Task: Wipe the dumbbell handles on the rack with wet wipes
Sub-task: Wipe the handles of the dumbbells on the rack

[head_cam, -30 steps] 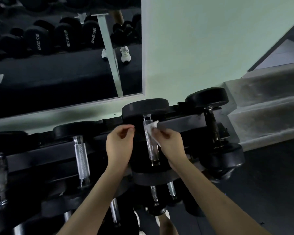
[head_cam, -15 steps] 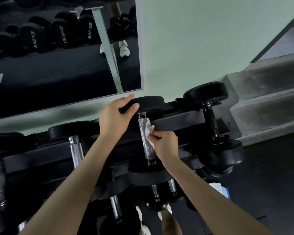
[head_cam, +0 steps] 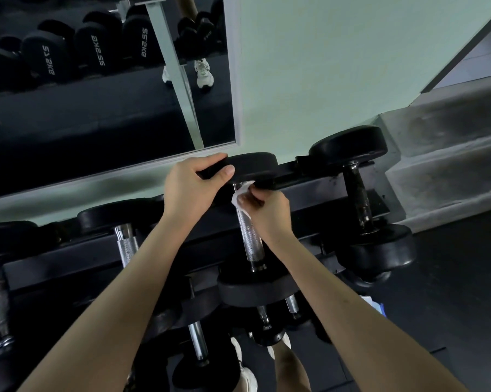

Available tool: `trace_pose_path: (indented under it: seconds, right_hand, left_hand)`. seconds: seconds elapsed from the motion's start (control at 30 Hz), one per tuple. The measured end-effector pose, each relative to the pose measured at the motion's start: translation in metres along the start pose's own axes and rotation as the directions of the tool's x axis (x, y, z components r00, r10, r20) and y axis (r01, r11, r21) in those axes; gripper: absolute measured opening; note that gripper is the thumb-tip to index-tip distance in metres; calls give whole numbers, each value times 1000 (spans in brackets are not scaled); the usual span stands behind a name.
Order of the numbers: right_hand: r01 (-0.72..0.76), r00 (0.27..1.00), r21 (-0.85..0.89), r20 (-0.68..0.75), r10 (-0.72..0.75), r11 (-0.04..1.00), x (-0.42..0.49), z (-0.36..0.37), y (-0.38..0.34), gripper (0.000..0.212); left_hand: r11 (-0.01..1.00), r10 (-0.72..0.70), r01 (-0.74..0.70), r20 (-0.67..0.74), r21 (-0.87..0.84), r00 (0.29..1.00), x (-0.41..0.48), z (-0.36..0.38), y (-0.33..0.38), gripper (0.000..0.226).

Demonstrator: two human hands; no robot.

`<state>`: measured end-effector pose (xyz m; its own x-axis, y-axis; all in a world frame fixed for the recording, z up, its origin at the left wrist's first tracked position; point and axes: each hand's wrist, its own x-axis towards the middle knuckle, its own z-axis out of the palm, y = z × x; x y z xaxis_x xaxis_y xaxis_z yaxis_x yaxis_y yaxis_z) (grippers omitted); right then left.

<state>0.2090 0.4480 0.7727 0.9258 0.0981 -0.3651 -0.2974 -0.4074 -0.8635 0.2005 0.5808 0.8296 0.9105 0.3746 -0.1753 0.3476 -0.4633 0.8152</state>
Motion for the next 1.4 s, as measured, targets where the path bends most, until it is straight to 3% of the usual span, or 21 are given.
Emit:
trace_pose_path:
  seconds: [0.23,0.4,0.47,0.53,0.63,0.67,0.73,0.8,0.83,0.97,1.1,1.17,1.23,1.33,1.4]
  right_hand:
    - [214,976,-404,116,-182,889,-21,-23,8,25]
    - [276,948,-547,292,-129,790,-41,-36,23,36]
    - [258,932,-474,351,-88,842,-47,-47,19,31]
    - [155,944,-244,324,-70,957,-51,-60,11,26]
    - [-12,937,131,349,-35,991,-56,-75,-5,16]
    - [-25,920,164,390,-41,986,-58,-79,-11,16]
    - [-17,888,156,457,-57,988,-61,-82,-20,22]
    - [6,891,126,449,-62,992,-61,-83,-24,28]
    - [8,908,123,415,-59,992,-60,-82,-25,28]
    - [36,998,-9,43,-36,999,-56,-72,-13,22]
    - [115,965,-307,-191,-179,945,-62,-54,-4,13]
    - [270,912,-325,-215,-349,906,-71,-42,-2,5]
    - [398,879,-288,-151,-451,871,-80,-31,2,15]
    - [294,956,-82,2,-294,952,-83,-29,9,30]
    - [200,980,42,-25,-199,979,-77,-32,14,29]
  left_hand:
    - [1000,21,-20,16,-6,1000,0,-1,1,34]
    - [1000,29,-29,22,-6,999,-1,-3,2,34]
    - [999,31,-31,27,7,999,1,-3,2,34]
    - [997,50,-51,21,57,999,-1,-2,3,35]
    - [944,250,-215,-116,251,961,-25,0,7,34]
    - [915,332,-292,-105,279,938,-38,1,10,33]
    - [901,363,-381,121,209,924,-59,4,11,31]
    - [957,216,-269,360,105,908,-70,8,7,30]
    - [978,142,-189,391,85,909,-71,10,5,28]
    - [997,-68,71,254,-1,965,-68,15,-1,8]
    - [914,-280,319,180,-249,943,-74,25,-1,12]
    - [805,-396,427,162,-413,904,-75,32,2,11]
    - [659,-464,505,227,-558,856,-76,36,9,10]
    - [547,-466,597,379,-587,799,-73,30,13,11]
    - [532,-411,648,503,-544,760,-71,23,11,19]
